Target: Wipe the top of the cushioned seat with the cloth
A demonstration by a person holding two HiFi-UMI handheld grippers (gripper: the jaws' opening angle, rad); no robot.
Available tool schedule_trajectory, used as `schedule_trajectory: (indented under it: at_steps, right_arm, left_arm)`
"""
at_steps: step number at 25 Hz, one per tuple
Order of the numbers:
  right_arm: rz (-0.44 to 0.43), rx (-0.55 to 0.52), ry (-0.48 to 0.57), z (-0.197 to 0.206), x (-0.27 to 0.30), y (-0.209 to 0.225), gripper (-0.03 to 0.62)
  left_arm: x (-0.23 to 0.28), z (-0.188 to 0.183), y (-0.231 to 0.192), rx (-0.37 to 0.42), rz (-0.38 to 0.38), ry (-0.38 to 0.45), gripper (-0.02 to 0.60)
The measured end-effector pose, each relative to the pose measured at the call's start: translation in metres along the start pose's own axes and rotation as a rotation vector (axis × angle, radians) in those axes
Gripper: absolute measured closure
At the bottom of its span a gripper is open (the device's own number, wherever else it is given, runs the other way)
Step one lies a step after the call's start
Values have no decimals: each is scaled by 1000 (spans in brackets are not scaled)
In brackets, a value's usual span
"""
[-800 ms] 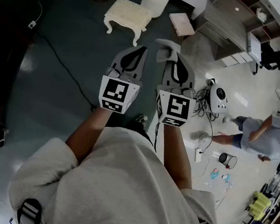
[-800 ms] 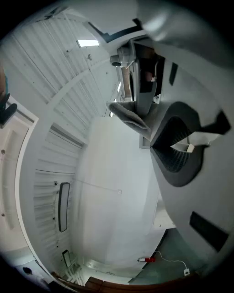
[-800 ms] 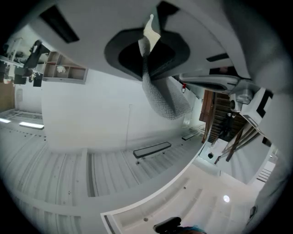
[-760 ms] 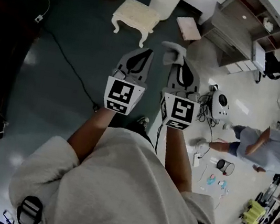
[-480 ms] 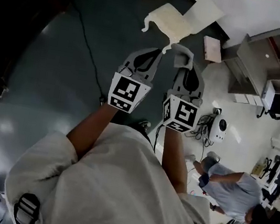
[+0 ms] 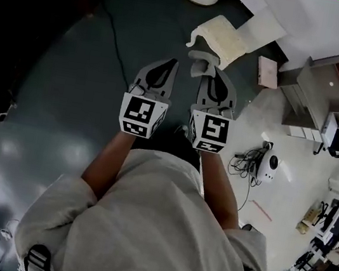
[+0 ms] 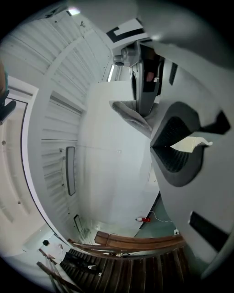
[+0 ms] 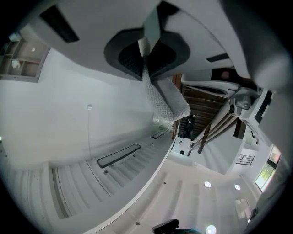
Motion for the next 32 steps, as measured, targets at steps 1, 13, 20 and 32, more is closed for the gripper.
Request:
schedule_trajectory:
  at_steps: [1,13,20,32]
  right_arm:
    - [-5,-7,-12,6,5,-3,576]
    - [-78,-25,-99,42,73,59,576]
    - [-105,-16,-168,70,102,147,576]
    - [-63,97,-270,143,152,280,576]
  left_arm:
    - [1,6,-3,-4,1,-3,569]
    - [103,22,-23,31,75,-97,569]
    - [197,30,22,26,165,-165,569]
    - [344,59,60,49,191,-305,568]
Point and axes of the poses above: the fingertips, and each gripper's own axes: x forward along the fingers, y to its right, z out of its underside, the point moved 4 cm from there along -x, backward along the fingers, and after that the axes turned 3 degrees about -z, right-handed, at the moved point
